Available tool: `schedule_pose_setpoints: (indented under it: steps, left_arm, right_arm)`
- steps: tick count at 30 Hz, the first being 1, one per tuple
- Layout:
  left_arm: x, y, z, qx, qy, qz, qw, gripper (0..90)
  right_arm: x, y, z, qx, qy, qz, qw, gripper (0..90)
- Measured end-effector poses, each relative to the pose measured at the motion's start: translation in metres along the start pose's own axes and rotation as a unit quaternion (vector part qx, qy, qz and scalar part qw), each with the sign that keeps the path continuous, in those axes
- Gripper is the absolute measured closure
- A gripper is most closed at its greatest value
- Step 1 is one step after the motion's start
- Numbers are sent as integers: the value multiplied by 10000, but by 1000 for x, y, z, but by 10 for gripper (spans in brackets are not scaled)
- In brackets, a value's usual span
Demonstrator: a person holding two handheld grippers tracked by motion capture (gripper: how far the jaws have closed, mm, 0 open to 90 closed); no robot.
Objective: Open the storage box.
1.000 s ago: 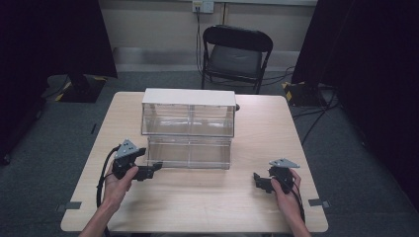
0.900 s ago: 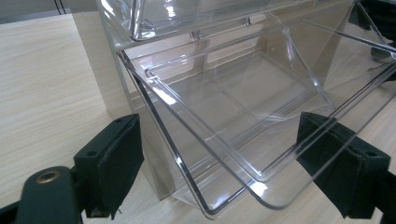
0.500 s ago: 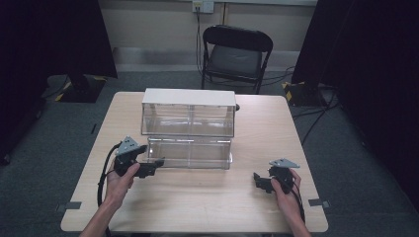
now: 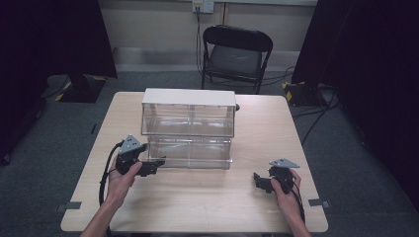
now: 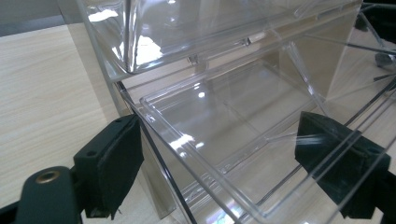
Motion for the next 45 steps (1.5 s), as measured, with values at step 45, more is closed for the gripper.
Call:
schedule_pose_setpoints:
  steps: [45]
  left_arm:
    - [16, 2, 6, 163, -324, -342, 9988, 163]
  right_arm:
    - [0, 0, 0, 0, 0, 0, 10000, 126]
Point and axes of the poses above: each handheld gripper's, and its own axes: y roughly forward along the jaws, x roughly out of its top, z roughly to its left, the point moved 3 cm from there along y, roughly forward along the jaws
